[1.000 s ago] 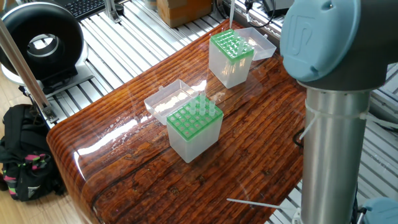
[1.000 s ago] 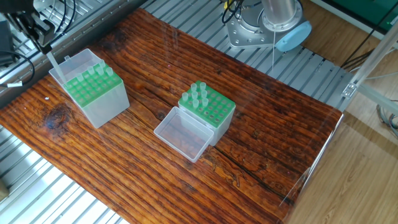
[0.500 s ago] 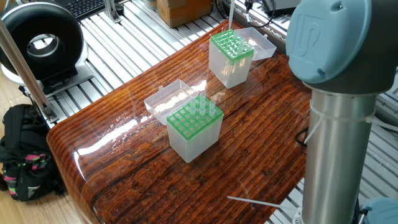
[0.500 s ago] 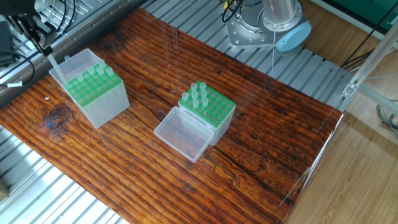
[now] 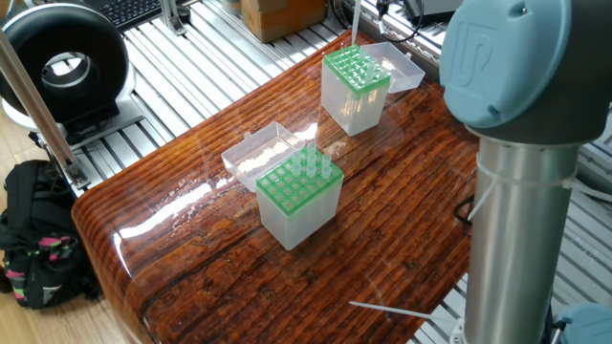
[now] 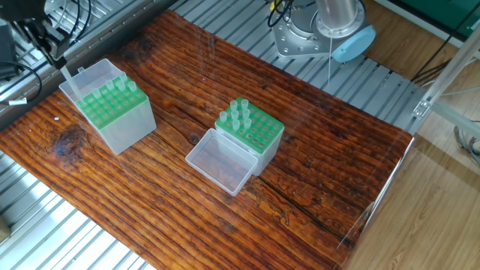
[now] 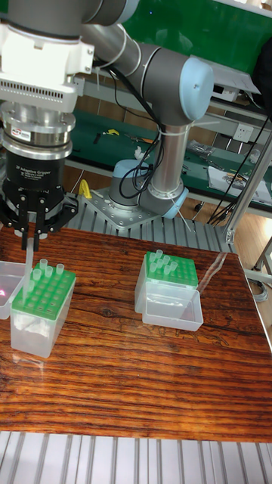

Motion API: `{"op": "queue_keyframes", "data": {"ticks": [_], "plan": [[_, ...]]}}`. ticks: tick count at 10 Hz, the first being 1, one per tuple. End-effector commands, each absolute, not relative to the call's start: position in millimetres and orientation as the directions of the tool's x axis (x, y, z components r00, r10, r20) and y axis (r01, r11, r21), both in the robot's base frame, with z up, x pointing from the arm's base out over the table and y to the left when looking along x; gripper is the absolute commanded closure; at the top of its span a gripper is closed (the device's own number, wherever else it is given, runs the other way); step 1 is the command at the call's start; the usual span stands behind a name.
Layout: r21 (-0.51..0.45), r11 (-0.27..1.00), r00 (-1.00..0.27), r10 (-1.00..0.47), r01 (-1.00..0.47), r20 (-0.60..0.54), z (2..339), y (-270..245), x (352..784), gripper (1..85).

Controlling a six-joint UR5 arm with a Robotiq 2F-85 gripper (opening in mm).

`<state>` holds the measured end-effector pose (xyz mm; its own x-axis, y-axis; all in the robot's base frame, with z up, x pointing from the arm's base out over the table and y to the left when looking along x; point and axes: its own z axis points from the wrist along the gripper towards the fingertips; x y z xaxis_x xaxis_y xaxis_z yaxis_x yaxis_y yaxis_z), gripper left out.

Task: Transfer all large pipette tips from one holder to another

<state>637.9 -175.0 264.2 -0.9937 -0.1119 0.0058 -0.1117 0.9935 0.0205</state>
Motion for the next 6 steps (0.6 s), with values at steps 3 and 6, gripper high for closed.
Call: {"op": "queue_keyframes", "data": {"ticks": [3, 6], "plan": [[0.023, 0.989, -0.989, -0.149, -0.149, 0.001, 259, -180, 637, 68.0], [-0.007, 0.984, -0.984, -0.179, -0.179, -0.009, 259, -188, 641, 66.0]]}}
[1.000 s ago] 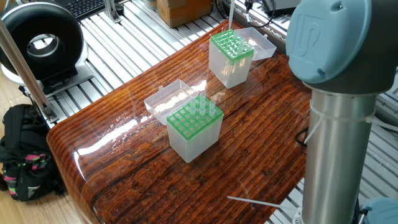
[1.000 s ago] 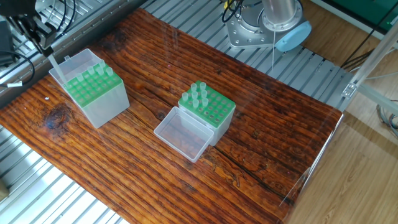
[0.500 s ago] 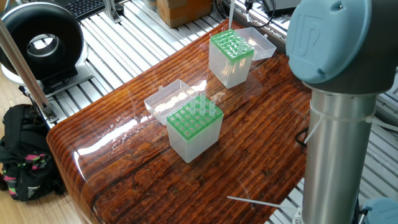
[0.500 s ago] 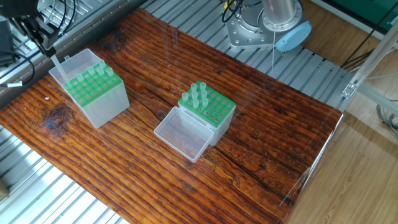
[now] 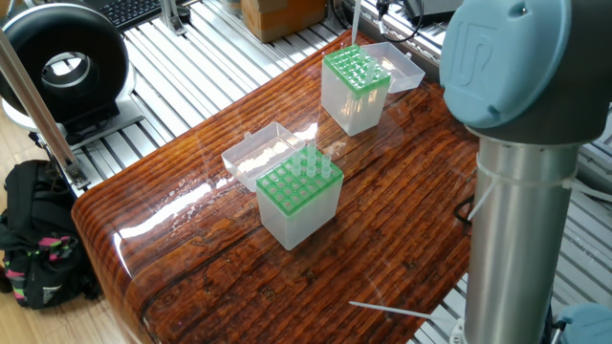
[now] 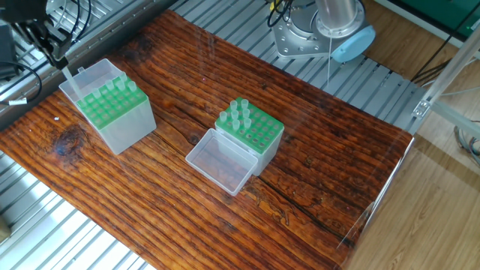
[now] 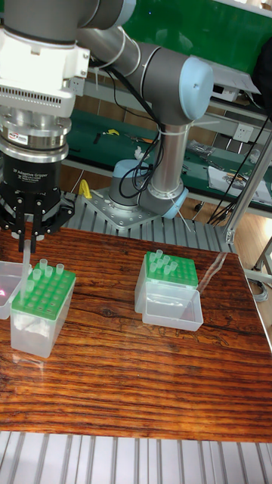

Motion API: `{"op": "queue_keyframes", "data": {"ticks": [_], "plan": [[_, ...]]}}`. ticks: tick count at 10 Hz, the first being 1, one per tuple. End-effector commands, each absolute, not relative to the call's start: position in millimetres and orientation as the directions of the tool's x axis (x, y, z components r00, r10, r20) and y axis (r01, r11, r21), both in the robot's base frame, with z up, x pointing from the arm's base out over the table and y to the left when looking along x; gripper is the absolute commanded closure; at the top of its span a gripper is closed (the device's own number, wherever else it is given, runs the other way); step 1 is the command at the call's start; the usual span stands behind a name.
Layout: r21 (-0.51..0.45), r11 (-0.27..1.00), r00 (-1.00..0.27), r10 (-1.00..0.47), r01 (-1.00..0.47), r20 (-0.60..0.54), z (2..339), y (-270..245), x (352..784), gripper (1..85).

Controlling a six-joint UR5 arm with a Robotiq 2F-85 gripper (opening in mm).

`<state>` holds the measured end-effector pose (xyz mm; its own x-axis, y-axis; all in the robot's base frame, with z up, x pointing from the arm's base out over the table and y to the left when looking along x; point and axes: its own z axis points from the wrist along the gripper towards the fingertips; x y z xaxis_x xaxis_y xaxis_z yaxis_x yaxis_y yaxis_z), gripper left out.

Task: Transfer all large pipette tips from one holder to another

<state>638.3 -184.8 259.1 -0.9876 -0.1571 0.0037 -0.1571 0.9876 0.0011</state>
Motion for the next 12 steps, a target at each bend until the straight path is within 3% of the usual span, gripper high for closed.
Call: {"op": "queue_keyframes", "data": {"ticks": [1, 5, 12], "plan": [[-0.015, 0.983, -0.983, -0.184, -0.184, -0.011, 259, -190, 642, 65.3], [-0.016, 0.978, -0.978, -0.208, -0.208, -0.021, 259, -190, 645, 58.0], [0.009, 0.985, -0.984, -0.175, -0.175, -0.017, 256, -160, 648, 56.3]]}}
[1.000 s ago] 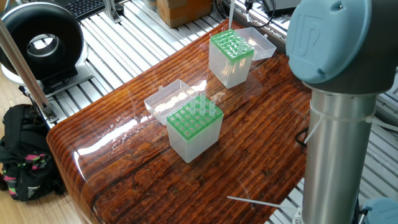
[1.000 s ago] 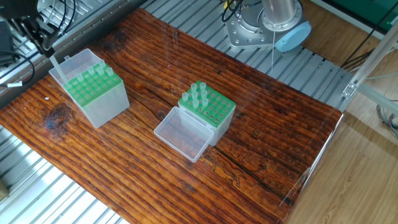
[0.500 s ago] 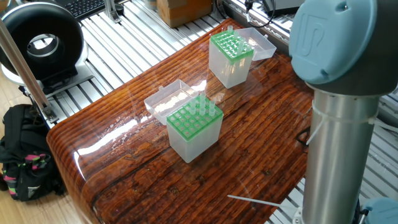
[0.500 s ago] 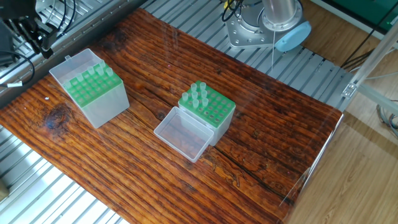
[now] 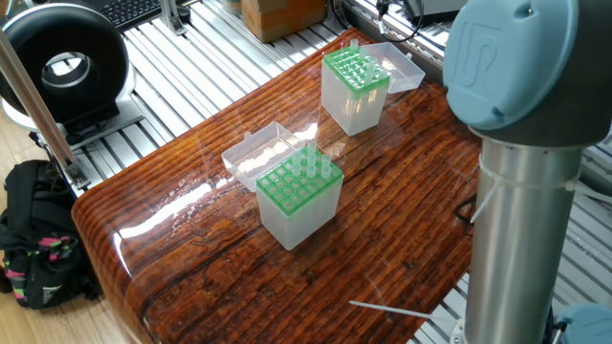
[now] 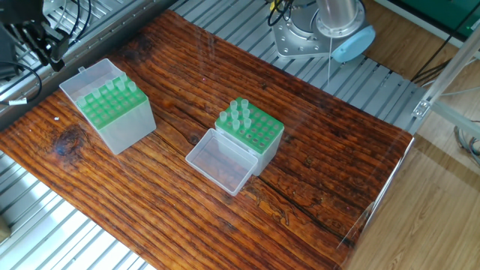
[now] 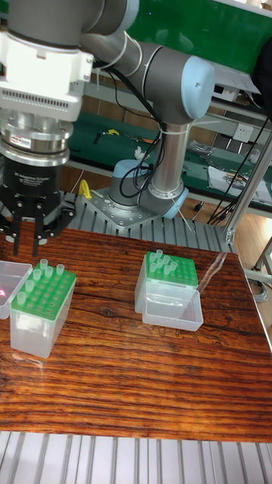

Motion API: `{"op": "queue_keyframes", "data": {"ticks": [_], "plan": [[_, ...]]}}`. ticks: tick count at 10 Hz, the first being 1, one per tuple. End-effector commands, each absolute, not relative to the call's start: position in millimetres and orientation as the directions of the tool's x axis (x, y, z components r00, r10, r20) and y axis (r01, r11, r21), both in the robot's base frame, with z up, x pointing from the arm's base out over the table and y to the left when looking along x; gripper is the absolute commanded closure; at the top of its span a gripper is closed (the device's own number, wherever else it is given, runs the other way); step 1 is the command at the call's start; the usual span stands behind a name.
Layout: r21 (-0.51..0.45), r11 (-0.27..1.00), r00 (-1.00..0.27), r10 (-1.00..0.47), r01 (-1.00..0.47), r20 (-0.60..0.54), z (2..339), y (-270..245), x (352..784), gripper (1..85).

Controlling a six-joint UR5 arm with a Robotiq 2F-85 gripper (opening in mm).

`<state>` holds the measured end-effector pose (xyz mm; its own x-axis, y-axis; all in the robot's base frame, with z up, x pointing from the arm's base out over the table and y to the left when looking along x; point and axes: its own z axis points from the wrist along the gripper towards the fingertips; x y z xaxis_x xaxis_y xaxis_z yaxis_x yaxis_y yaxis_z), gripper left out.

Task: Transfer all large pipette tips from one holder to another

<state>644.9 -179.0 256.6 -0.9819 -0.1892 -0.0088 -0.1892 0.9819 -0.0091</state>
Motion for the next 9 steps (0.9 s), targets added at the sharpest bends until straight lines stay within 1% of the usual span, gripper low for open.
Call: {"op": "queue_keyframes", "data": {"ticks": [1, 3, 4, 6, 7, 9], "plan": [[0.001, 0.988, -0.988, -0.157, -0.157, -0.008, 252, -145, 644, 56.7], [-0.002, 0.992, -0.991, -0.128, -0.128, -0.034, 241, -105, 630, 58.0], [0.012, 0.993, -0.993, -0.117, -0.117, -0.022, 242, -88, 618, 59.0], [0.019, 0.996, -0.996, -0.090, -0.089, 0.029, 251, -58, 591, 60.7], [0.017, 0.997, -0.997, -0.075, -0.074, 0.031, 256, -42, 587, 61.3], [-0.006, 0.997, -0.997, -0.075, -0.076, 0.034, 262, -29, 581, 61.7]]}}
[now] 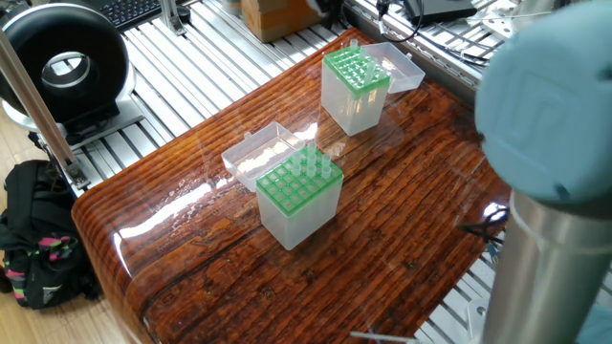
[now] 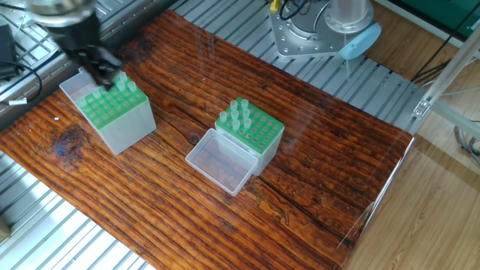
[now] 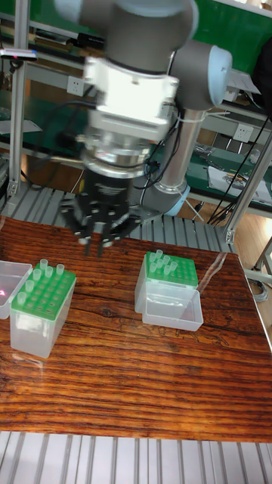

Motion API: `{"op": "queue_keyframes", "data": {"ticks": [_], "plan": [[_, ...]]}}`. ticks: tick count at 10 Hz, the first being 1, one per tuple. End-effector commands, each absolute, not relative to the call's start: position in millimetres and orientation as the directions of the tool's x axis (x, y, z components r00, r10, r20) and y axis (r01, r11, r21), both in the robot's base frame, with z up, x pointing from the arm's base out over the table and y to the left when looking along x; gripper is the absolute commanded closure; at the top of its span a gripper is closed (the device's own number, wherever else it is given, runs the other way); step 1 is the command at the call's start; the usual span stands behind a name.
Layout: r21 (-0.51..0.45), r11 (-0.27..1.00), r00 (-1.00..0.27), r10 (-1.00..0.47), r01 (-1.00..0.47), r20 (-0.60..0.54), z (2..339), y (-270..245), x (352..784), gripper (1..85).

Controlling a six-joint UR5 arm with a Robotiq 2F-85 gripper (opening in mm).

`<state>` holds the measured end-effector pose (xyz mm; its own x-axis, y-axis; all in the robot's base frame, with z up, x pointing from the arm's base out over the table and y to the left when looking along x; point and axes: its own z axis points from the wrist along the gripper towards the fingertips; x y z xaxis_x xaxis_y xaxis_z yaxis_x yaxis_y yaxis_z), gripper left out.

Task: Transfer all large pipette tips from one holder to another

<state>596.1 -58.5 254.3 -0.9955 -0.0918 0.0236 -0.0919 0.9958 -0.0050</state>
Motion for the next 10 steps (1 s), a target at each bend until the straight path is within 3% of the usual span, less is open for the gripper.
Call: {"op": "queue_keyframes", "data": {"ticks": [1, 8, 10], "plan": [[-0.001, 0.996, -0.995, -0.094, -0.094, 0.032, 262, -28, 582, 62.0], [-0.059, 0.981, -0.983, -0.181, -0.184, 0.038, 262, -44, 583, 62.0], [-0.057, 0.980, -0.979, -0.186, -0.190, 0.080, 244, -28, 521, 62.0]]}}
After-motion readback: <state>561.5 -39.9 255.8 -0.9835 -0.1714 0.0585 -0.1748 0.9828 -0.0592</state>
